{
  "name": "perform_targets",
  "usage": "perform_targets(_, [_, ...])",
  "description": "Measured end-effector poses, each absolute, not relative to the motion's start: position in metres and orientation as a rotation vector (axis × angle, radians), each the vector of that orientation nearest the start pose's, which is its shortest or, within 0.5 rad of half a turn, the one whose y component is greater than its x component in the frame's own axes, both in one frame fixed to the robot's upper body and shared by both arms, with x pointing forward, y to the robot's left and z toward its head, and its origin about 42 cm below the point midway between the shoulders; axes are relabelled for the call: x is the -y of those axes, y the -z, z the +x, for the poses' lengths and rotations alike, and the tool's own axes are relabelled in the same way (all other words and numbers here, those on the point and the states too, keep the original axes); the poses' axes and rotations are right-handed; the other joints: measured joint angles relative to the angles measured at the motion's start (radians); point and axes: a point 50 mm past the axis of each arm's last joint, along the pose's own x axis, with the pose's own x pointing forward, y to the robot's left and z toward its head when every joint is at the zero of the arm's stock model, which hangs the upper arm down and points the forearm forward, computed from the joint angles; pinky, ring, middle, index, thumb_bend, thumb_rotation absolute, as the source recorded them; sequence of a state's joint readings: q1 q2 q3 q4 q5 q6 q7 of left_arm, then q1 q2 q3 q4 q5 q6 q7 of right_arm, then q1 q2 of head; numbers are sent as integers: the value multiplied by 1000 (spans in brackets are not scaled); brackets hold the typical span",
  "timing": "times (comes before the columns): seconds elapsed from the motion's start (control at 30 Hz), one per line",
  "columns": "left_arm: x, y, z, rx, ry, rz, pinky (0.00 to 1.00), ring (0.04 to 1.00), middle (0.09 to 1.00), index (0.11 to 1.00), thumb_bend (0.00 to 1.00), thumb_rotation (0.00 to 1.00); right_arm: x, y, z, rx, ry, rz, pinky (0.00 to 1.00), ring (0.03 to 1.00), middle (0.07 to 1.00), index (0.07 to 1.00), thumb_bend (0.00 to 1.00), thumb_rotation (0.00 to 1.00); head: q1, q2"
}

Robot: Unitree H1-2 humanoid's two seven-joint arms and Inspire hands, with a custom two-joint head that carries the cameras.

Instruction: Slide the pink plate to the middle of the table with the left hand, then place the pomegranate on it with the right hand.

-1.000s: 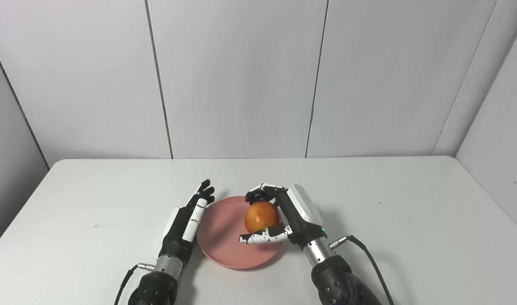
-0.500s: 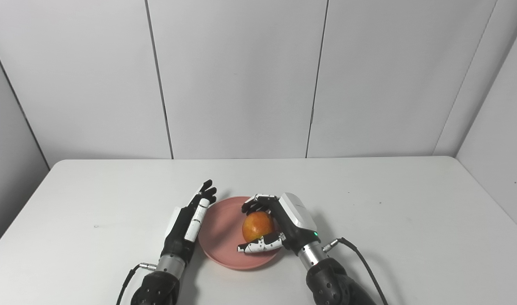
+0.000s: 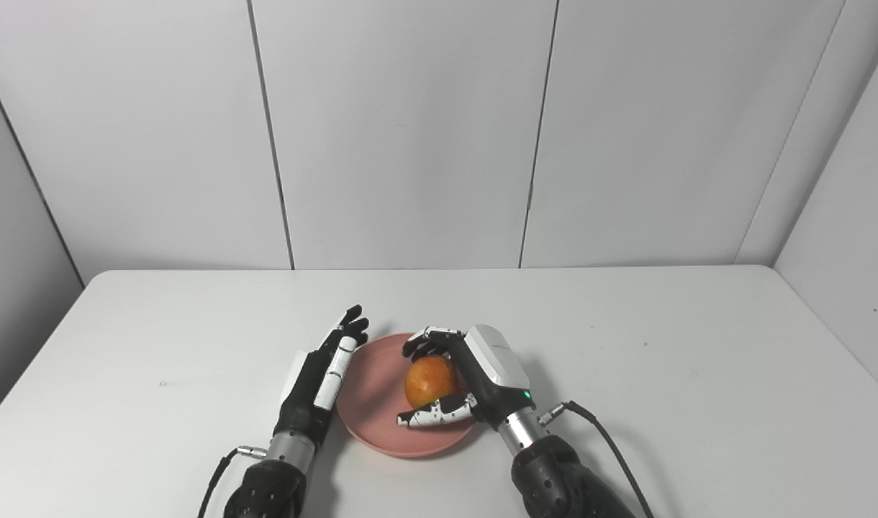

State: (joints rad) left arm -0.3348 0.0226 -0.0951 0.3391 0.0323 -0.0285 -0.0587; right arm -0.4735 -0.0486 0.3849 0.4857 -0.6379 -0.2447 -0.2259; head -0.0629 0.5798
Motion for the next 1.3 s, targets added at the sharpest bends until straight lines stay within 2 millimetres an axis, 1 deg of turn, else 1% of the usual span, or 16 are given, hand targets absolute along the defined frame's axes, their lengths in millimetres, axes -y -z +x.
perform_targets(0.1, [-163,-111,385,5,227,95,870,909,920,909,551,1000,94,-129,401,440,-334,-776,378,396,470,565,506,0,-2,0])
perform_targets(0.13, [-163,-111,385,4,227,95,874,909,919,908,553,1000,93,-129,400,441,-335,-777,445,419,490,537,511,0,-2,0])
perform_targets(0.17, [-163,-111,385,3,228,93,880,912,922,910,551,1000,93,-129,400,444,-337,-781,498,517,497,513,516,0,-2,0])
perform_targets(0.2, [-163,-111,385,3,229,92,880,912,921,909,551,1000,92,-129,400,448,-339,-785,545,583,506,497,518,0,0,0])
perform_targets(0.23, [-162,-111,385,1,230,94,862,900,913,901,578,1000,92,-130,399,453,-342,-793,600,645,618,497,509,80,0,0])
perform_targets(0.27, [-162,-111,385,1,230,98,870,910,929,914,595,1000,91,-130,399,459,-348,-800,638,687,678,498,506,117,0,0])
perform_targets(0.33, [-161,-111,385,1,229,120,875,919,947,938,622,1000,88,-130,396,467,-363,-815,695,736,738,498,502,146,0,2])
perform_targets(0.47, [-160,-111,385,2,231,152,881,918,950,943,624,1000,87,-131,393,471,-391,-833,770,791,781,499,502,162,-3,2])
perform_targets(0.5, [-160,-111,385,3,231,156,878,908,938,931,623,1000,87,-131,391,474,-395,-833,797,810,797,627,538,299,-3,2])
perform_targets(0.53, [-160,-111,385,3,230,159,879,907,934,929,623,1000,88,-131,390,472,-397,-831,826,836,818,714,568,414,-2,2])
perform_targets(0.57, [-160,-111,385,4,229,164,880,907,933,928,623,1000,88,-130,390,469,-400,-832,836,844,826,744,578,453,-2,2])
perform_targets(0.6, [-159,-111,385,4,228,164,883,911,932,928,586,1000,89,-129,389,464,-406,-834,859,870,855,784,611,525,-2,2])
perform_targets(0.7, [-159,-112,385,8,229,163,883,910,924,923,576,1000,93,-128,388,451,-407,-823,891,912,903,844,655,614,0,2])
perform_targets(0.87, [-160,-111,385,13,230,159,883,904,919,922,596,1000,99,-131,387,455,-390,-772,928,966,964,921,679,649,-2,3])
perform_targets(1.03, [-159,-110,385,15,233,170,862,898,919,915,602,1000,99,-136,385,527,-368,-746,990,991,996,974,647,681,-3,5])
perform_targets(1.3, [-160,-111,385,17,226,170,852,914,930,920,581,1000,108,-152,380,592,-296,-709,995,997,1000,991,597,670,0,8])
